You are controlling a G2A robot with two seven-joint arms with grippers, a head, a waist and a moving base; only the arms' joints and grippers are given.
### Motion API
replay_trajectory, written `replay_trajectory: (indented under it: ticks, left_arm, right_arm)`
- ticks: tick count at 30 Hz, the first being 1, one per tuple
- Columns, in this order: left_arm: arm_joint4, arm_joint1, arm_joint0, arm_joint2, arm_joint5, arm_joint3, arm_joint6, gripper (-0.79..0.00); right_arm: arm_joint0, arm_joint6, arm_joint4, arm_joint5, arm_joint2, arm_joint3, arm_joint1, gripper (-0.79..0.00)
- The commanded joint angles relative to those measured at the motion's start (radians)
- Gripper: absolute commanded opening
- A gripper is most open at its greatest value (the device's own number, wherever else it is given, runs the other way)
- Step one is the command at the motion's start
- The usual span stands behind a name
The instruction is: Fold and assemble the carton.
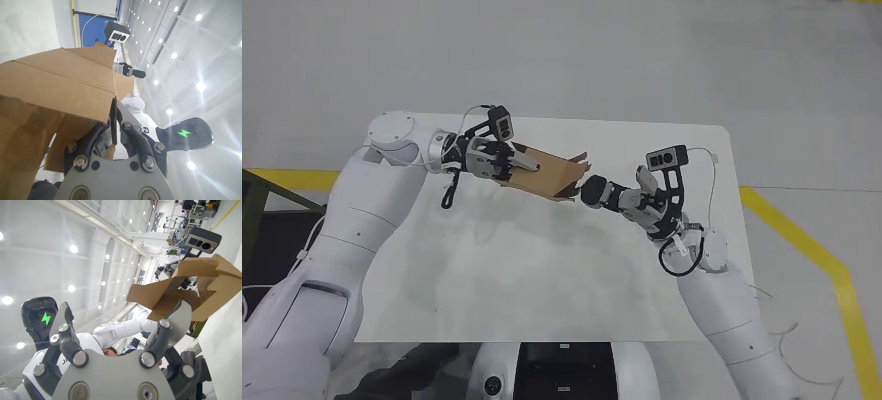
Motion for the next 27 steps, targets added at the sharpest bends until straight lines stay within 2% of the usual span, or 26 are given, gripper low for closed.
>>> replay_trajectory:
  ticks: [1,11,22,27]
  left_arm:
    - [0.003,-0.001,0.0,0.001,0.0,0.003,0.01,-0.785]
    - [-0.003,-0.013,-0.01,0.005,-0.001,0.032,0.028,-0.785]
    - [-0.036,-0.014,-0.013,-0.019,0.011,0.051,-0.009,-0.785]
    - [-0.073,-0.01,-0.012,-0.032,0.029,0.044,-0.009,-0.785]
  right_arm:
    - [0.004,0.017,0.006,0.003,-0.014,0.002,-0.003,0.0]
    - [0.007,0.053,-0.012,0.02,-0.082,-0.006,-0.014,0.0]
    - [-0.04,0.023,-0.022,-0.013,0.025,-0.008,0.004,0.0]
    - [-0.052,-0.011,-0.067,0.035,0.038,0.012,0.01,0.0]
